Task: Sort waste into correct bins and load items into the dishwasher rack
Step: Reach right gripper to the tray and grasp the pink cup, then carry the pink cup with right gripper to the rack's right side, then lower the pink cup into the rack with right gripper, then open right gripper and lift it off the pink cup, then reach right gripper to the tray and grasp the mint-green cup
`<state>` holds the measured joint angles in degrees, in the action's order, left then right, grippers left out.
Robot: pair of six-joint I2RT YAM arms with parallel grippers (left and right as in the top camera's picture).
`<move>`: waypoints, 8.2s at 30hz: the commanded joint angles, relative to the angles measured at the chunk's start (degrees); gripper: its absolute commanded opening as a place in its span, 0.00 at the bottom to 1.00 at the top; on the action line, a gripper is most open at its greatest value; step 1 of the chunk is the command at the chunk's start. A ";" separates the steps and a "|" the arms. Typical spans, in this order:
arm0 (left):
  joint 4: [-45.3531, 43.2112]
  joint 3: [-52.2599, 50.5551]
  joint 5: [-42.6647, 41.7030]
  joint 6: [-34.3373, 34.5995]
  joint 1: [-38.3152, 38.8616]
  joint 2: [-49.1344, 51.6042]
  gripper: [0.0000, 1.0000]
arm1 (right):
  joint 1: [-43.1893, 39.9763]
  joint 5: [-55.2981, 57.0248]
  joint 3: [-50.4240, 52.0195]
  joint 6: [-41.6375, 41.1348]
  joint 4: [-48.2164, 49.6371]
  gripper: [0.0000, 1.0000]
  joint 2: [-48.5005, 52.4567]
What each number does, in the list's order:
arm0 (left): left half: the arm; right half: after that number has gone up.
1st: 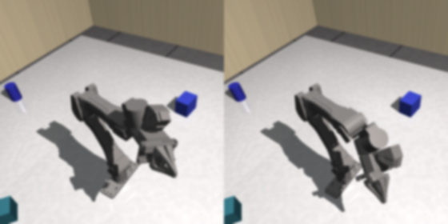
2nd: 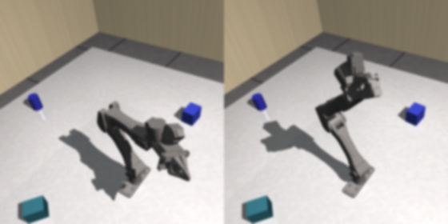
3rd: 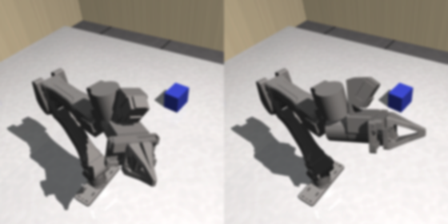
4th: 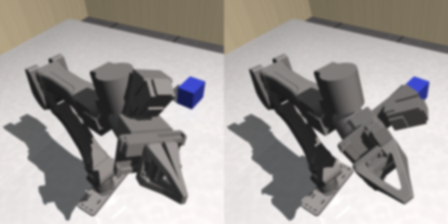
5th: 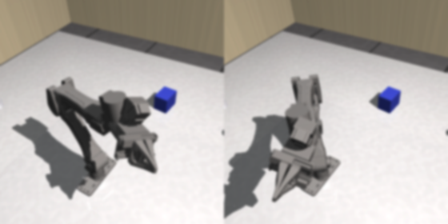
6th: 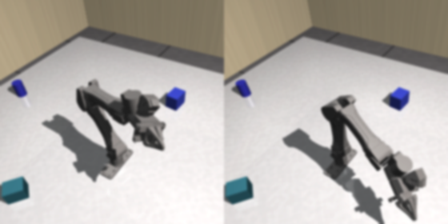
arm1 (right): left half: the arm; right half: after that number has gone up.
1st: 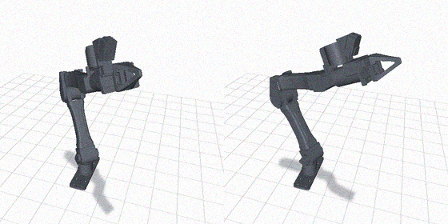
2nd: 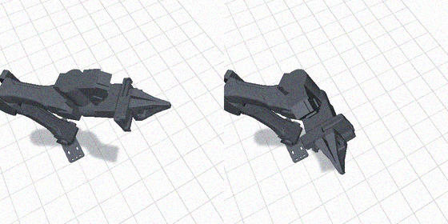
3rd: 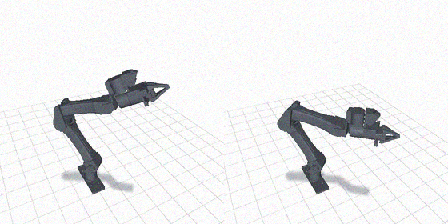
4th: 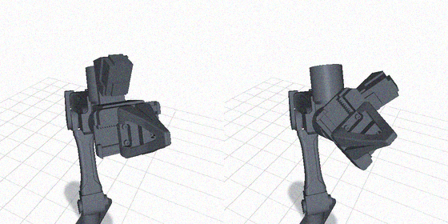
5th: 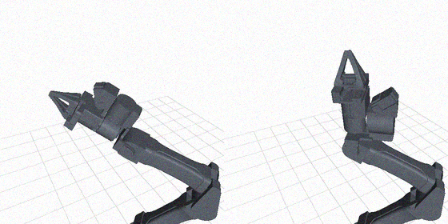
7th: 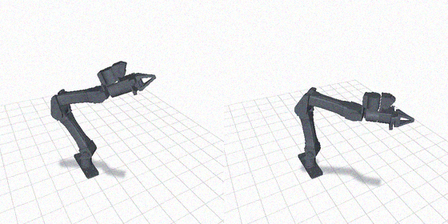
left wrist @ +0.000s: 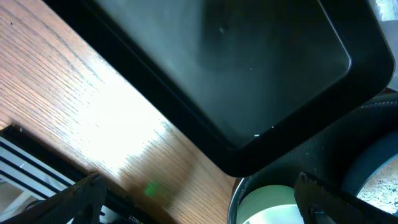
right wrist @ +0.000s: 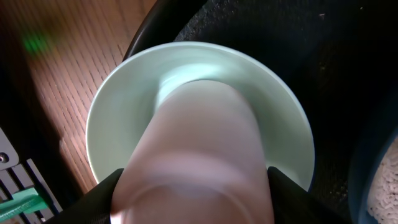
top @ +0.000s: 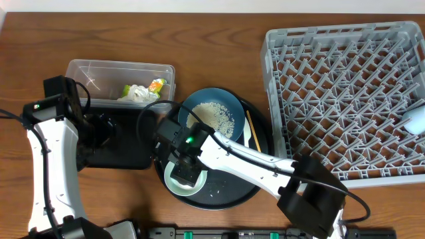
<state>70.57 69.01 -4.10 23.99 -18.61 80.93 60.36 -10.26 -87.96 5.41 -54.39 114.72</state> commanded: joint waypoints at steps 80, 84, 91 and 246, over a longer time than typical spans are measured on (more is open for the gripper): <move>0.35 -0.39 0.48 0.33 -0.17 0.31 0.98 | -92.35 12.63 -15.65 0.35 -4.42 0.01 0.70; 0.35 -0.39 0.48 0.33 -0.17 0.31 0.98 | -92.35 12.63 -15.65 0.37 -4.55 0.21 0.70; 0.35 -0.39 0.48 0.31 -0.17 0.31 0.98 | -92.32 12.37 -15.96 0.17 -4.52 0.83 0.50; -1.18 -0.39 4.81 -1.22 8.70 0.31 0.98 | -20.94 -8.24 4.50 -10.32 -17.29 0.79 -13.44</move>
<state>69.04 68.95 -1.61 22.48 -8.75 80.93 36.47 -18.26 -86.04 1.41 -72.69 100.88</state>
